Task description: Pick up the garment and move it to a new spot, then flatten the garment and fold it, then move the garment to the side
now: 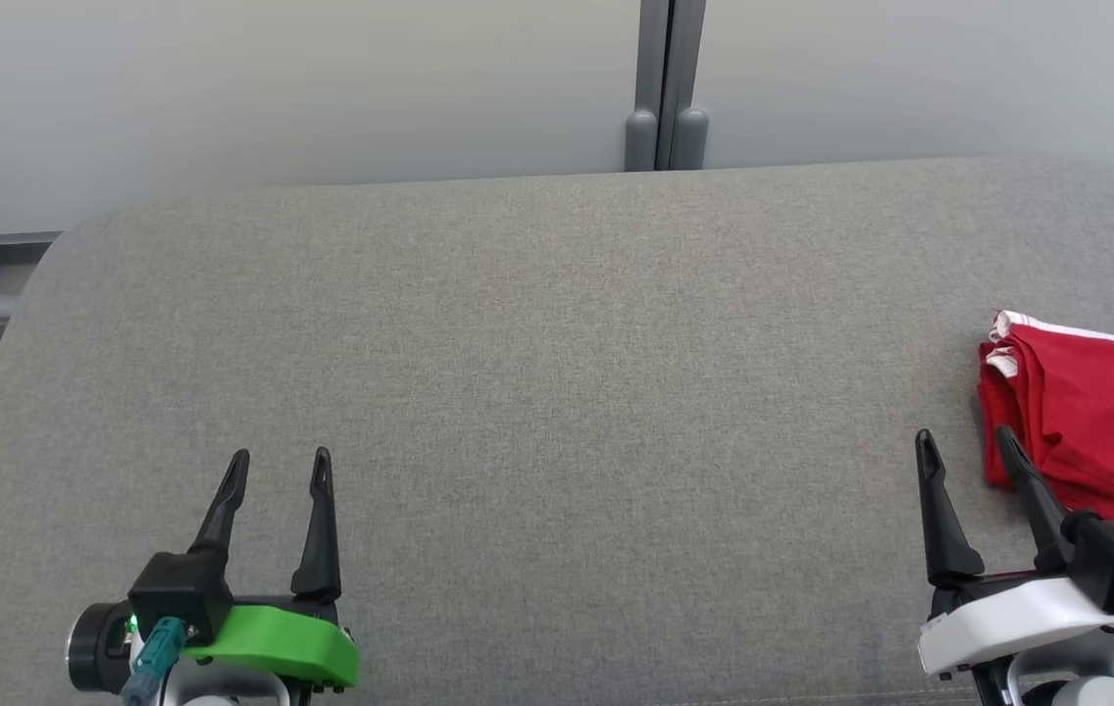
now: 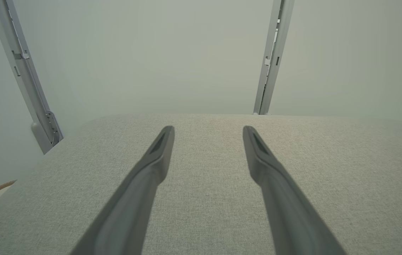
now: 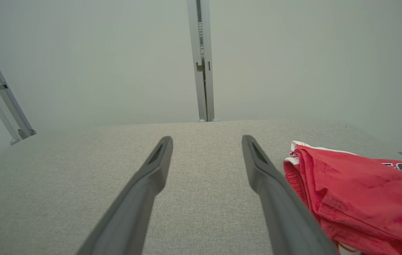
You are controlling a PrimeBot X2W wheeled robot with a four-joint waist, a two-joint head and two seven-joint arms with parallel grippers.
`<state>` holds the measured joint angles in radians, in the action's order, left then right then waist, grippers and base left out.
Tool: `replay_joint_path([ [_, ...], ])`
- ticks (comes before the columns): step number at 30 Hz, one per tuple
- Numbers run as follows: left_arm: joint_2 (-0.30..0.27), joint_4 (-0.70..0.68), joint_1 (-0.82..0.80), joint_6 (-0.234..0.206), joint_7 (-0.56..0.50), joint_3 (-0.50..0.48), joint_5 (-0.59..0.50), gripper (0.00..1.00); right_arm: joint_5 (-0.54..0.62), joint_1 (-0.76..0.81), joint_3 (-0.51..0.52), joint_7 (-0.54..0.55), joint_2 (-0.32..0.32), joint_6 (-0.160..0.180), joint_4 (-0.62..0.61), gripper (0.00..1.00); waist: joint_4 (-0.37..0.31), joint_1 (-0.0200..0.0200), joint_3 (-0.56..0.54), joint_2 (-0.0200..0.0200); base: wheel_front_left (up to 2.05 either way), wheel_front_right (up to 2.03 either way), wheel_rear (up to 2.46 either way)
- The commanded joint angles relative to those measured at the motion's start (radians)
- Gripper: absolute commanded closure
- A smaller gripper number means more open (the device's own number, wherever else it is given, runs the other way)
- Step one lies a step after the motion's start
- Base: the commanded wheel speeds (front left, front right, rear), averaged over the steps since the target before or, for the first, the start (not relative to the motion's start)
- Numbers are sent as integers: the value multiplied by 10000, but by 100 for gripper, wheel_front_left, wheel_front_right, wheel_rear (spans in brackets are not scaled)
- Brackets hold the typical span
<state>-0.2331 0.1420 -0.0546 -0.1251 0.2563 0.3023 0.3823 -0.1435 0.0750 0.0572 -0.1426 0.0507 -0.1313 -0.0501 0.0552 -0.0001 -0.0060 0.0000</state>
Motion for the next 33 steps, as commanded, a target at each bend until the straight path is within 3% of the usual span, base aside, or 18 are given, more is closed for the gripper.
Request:
replay_joint_path([
  [1,-64,20,13,-71,26,6,23,0,-87,65,-10,-69,6,11,-39,0,-6,1,10,0,0,0,0],
  [18,114,-232,-58,-256,81,-159,-187,0,-91,31,12,32,7,11,-230,0,59,1,50,0,0,0,0],
  [23,79,-187,2,-66,90,-158,-196,0,-128,2,-30,45,7,11,-247,0,49,1,6,0,0,0,0],
  [24,99,-187,-5,-62,15,-129,-155,100,-114,-2,-37,31,-2,2,-185,100,51,1,8,0,0,0,0],
  [27,180,58,123,-62,-2,-51,-103,100,-159,47,-34,55,-63,0,103,100,49,1,7,0,0,0,0],
  [33,317,59,63,110,3,-26,971,100,-1394,-196,407,635,54,1,465,100,19,1,13,0,0,0,0],
])
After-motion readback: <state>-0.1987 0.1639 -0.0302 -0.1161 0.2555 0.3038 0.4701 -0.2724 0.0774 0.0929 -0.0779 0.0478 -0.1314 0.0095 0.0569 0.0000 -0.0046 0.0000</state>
